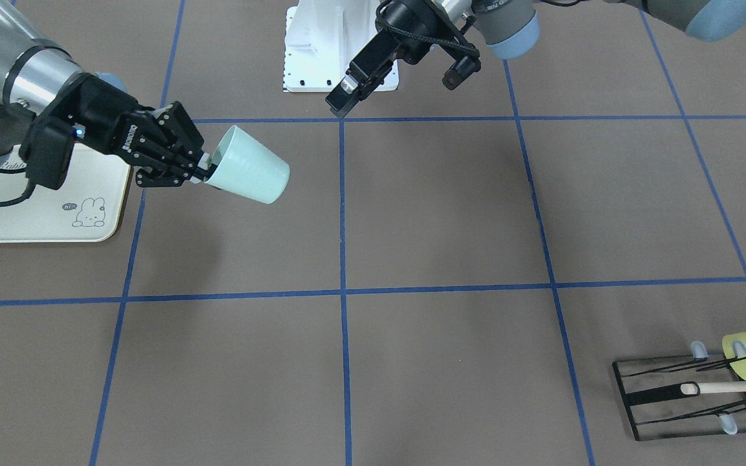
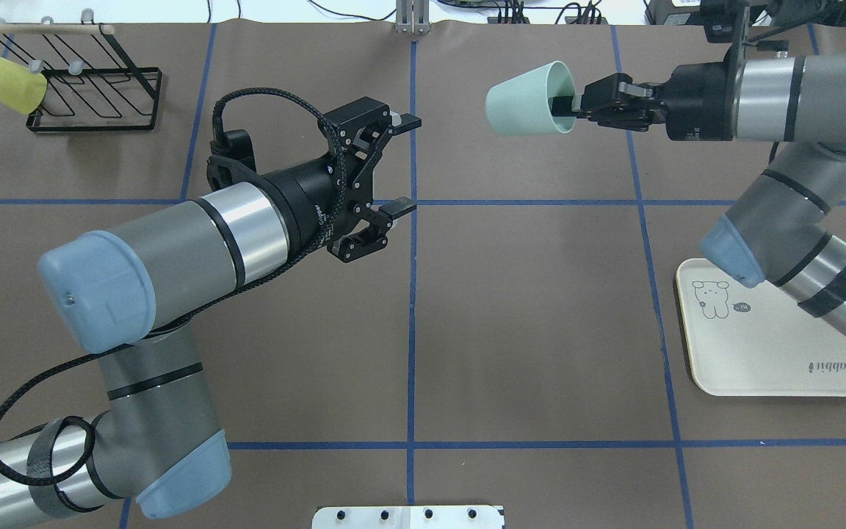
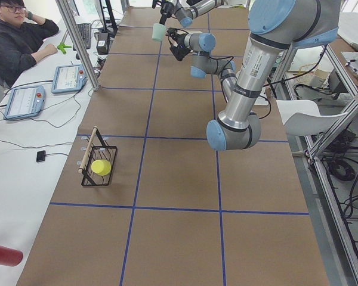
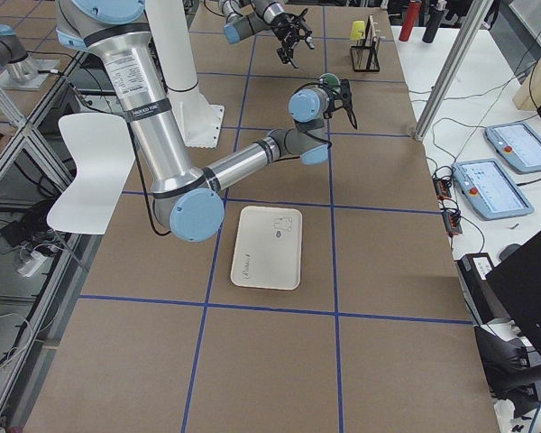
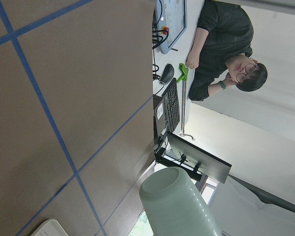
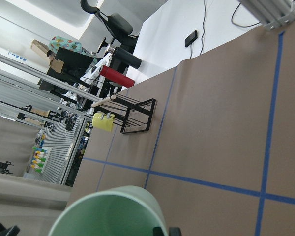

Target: Left arm grabs green cup and hands to right arm on tray

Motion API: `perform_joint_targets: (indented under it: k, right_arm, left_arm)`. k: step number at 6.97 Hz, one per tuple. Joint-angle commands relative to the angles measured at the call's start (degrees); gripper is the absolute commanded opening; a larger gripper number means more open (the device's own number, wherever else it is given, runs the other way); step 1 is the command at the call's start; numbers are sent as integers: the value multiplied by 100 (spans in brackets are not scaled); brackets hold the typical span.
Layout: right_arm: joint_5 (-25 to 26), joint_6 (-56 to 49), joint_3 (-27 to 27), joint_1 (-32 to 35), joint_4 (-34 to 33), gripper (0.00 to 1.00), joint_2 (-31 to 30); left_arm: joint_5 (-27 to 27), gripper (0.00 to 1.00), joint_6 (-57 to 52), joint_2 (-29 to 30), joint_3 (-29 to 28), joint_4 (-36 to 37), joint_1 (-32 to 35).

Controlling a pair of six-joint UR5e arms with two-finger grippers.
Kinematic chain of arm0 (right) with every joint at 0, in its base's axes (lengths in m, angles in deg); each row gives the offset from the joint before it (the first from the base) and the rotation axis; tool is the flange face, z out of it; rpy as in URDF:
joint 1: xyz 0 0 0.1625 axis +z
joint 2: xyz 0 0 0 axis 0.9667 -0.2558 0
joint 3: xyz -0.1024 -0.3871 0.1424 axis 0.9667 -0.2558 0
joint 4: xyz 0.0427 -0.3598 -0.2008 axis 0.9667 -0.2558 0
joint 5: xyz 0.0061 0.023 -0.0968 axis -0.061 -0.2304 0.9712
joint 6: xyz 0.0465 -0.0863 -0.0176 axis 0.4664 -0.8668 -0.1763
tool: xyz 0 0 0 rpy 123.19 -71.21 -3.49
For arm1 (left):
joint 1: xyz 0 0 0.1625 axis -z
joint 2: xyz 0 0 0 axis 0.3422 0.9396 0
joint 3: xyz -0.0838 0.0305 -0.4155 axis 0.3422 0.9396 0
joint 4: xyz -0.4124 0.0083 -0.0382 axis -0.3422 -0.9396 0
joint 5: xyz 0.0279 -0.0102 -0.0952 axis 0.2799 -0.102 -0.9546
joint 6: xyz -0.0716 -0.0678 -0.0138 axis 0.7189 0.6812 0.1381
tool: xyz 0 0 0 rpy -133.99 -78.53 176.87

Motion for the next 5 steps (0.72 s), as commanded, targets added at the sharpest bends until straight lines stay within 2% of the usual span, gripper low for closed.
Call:
perform_joint_targets:
  k: [1, 3, 4, 5]
  right_arm:
    - [-309, -1336, -45, 557, -455, 0, -553]
    - [-355, -2263, -27, 857, -782, 0, -1142]
    - [-355, -2398, -27, 841, -792, 0, -1528]
    - [-355, -2860, -27, 919, -896, 0, -1801]
  left_arm:
    - [-10, 100, -1403, 0, 16, 555, 41]
    - [-10, 100, -2583, 0, 42, 1284, 242]
    - [-10, 100, -3276, 26, 94, 1758, 417]
    - [-10, 99, -3640, 9, 86, 1936, 585]
